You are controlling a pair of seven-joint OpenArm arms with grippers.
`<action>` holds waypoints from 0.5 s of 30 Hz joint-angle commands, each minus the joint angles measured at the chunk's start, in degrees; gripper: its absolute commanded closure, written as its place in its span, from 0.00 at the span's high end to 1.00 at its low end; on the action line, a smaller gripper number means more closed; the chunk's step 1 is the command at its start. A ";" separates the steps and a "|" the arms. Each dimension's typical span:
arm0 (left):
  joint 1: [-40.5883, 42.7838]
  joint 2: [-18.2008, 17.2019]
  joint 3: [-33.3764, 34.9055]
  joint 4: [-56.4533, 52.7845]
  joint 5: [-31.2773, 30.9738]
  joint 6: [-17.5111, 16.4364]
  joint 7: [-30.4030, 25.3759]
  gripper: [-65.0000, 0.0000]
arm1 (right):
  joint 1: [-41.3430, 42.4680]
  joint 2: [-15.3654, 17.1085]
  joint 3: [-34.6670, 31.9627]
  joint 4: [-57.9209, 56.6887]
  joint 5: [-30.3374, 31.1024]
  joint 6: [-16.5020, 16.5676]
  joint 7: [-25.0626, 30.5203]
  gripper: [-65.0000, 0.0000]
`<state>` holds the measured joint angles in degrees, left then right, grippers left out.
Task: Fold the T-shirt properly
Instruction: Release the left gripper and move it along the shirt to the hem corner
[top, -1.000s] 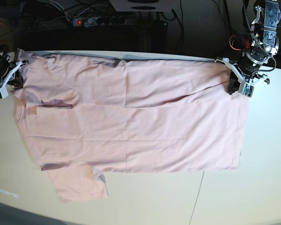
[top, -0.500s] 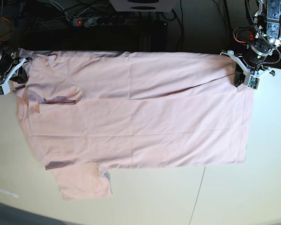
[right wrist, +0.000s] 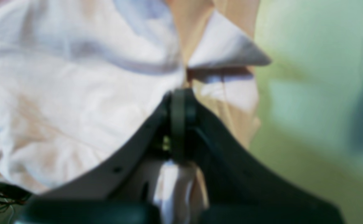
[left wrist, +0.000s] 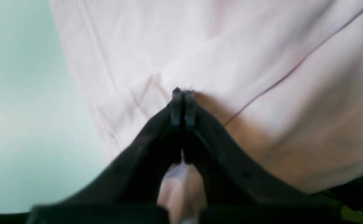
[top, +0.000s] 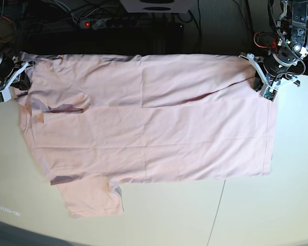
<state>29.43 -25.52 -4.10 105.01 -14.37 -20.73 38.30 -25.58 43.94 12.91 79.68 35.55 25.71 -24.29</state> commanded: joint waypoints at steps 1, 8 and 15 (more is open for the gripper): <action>-0.92 -0.52 -0.13 1.95 -0.79 -0.94 -0.74 0.00 | -0.48 0.79 0.22 0.33 -0.79 4.07 -1.86 0.00; -7.17 -3.17 -0.11 2.93 -2.16 -0.90 -0.83 0.00 | -0.50 0.79 0.22 0.33 -0.85 4.09 -1.88 0.00; -14.32 -7.13 -0.11 0.94 -2.19 -0.90 -5.14 0.22 | -0.50 0.76 0.22 0.33 -0.96 4.09 -2.10 0.00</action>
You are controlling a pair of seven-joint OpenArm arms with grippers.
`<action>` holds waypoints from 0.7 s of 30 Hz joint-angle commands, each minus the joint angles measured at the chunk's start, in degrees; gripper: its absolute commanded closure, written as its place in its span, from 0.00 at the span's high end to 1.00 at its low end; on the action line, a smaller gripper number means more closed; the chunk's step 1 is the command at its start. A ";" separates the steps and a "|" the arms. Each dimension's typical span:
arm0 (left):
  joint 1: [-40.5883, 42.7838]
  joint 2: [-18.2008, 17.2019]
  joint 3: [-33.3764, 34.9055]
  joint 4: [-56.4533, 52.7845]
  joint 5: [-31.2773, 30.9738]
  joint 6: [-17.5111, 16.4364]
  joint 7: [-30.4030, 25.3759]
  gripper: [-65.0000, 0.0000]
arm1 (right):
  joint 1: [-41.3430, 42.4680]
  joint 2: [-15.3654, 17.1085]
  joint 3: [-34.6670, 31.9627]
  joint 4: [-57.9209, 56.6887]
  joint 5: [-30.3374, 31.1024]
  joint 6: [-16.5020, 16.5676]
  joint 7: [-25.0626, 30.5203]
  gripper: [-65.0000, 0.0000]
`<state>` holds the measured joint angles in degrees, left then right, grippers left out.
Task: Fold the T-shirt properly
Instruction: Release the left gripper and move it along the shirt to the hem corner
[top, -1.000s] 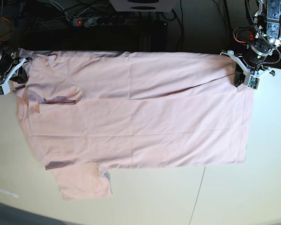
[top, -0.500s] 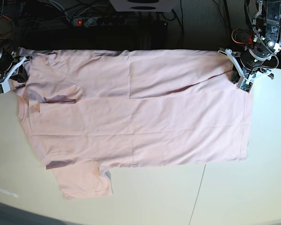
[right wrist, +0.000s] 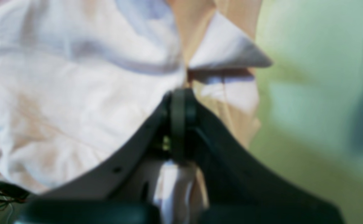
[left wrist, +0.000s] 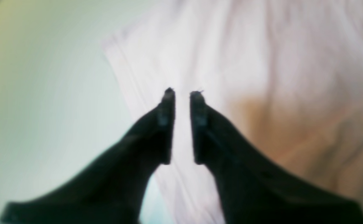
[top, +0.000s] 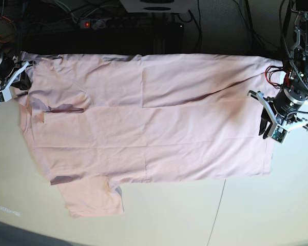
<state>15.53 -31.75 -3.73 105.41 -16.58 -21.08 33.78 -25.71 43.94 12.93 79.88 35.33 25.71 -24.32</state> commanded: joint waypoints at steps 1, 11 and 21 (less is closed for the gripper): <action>-1.84 -1.03 -0.48 -0.72 -0.24 -0.55 -1.64 0.28 | -0.37 0.76 0.20 0.13 -1.07 4.09 -2.14 0.00; -24.15 -0.96 0.28 -28.35 -9.90 -5.90 -0.61 0.54 | -0.35 0.76 0.20 0.13 -1.55 4.09 -2.10 0.00; -46.97 -0.94 0.28 -66.01 -27.78 -16.44 7.56 0.54 | -0.37 0.79 0.20 0.13 -1.95 4.09 -2.56 0.00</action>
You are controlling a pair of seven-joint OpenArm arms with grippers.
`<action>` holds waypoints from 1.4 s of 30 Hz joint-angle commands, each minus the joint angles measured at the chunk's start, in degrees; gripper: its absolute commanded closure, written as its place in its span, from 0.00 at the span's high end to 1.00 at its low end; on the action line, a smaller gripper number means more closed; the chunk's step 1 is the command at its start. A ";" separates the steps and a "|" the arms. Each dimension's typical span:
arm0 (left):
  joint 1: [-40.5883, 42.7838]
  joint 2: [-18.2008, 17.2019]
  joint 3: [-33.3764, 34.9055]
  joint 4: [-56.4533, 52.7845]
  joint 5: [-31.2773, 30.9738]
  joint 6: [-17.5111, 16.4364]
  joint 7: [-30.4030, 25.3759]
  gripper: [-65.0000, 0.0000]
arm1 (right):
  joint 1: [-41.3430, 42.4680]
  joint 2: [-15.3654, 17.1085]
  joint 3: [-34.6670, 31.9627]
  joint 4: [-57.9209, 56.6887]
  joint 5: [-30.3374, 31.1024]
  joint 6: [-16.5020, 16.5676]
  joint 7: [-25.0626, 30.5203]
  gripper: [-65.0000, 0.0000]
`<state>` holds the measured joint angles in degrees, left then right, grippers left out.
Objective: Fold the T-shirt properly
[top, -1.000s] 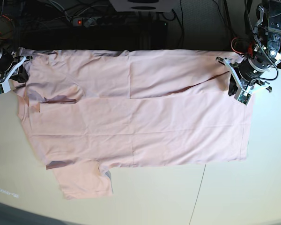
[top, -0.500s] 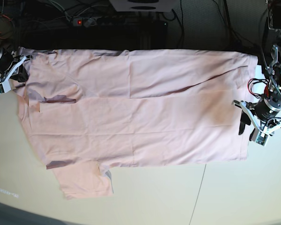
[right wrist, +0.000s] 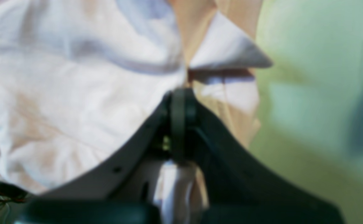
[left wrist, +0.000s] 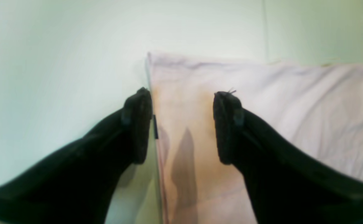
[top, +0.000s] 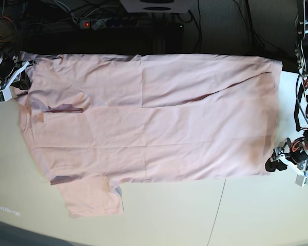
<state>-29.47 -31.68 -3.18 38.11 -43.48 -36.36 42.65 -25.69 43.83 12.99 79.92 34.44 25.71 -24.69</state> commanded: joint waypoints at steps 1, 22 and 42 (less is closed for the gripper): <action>-3.78 -1.01 -0.26 -1.14 -1.68 -1.46 -0.55 0.54 | -0.39 0.90 0.13 0.09 -1.05 4.09 -2.36 0.00; -7.48 3.06 -0.15 -6.36 12.11 7.80 -0.66 0.54 | -0.37 0.90 0.13 0.09 -1.03 4.09 -2.34 0.00; -7.30 7.26 2.32 -6.36 11.63 6.97 4.76 0.54 | -0.35 0.92 0.13 0.11 -1.01 4.09 -2.34 0.00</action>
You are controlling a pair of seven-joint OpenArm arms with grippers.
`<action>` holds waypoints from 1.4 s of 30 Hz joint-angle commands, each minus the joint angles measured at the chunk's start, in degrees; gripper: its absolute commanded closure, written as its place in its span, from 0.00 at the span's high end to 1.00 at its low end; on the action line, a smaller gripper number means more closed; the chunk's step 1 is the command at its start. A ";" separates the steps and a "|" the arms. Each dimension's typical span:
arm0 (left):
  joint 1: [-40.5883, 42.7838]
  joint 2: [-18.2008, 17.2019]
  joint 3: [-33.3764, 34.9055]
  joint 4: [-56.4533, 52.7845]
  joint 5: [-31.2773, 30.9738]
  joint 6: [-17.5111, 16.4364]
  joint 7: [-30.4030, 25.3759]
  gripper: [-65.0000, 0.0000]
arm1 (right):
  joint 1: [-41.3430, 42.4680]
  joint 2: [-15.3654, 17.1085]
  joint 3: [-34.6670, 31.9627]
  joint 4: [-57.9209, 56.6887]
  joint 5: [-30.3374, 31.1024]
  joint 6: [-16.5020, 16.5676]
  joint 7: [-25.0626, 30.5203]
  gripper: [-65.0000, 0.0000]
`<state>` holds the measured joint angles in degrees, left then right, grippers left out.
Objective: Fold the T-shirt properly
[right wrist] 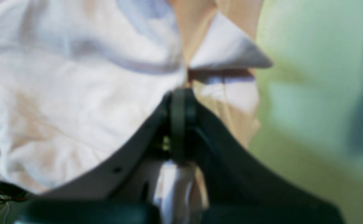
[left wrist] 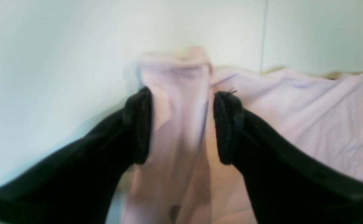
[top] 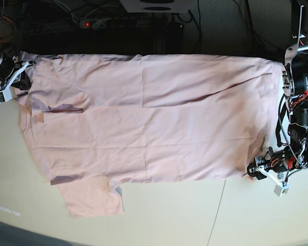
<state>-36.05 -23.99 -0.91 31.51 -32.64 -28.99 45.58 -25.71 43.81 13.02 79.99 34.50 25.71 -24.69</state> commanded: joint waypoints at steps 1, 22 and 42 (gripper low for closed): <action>-0.74 -0.46 1.14 0.24 0.74 -0.37 1.81 0.54 | -0.33 0.94 0.11 0.04 -1.07 4.07 -2.34 0.00; -0.76 -0.63 3.67 0.26 0.85 -0.39 -5.57 0.00 | 3.65 0.94 1.29 0.68 4.50 4.09 -3.28 0.00; -0.76 -0.63 3.67 0.26 1.42 -0.39 -2.25 0.00 | 30.10 2.82 8.26 -5.07 7.91 4.09 -9.20 0.00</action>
<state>-35.77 -24.08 2.72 31.38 -31.99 -29.19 41.93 3.60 44.91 20.64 74.13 42.44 25.89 -35.05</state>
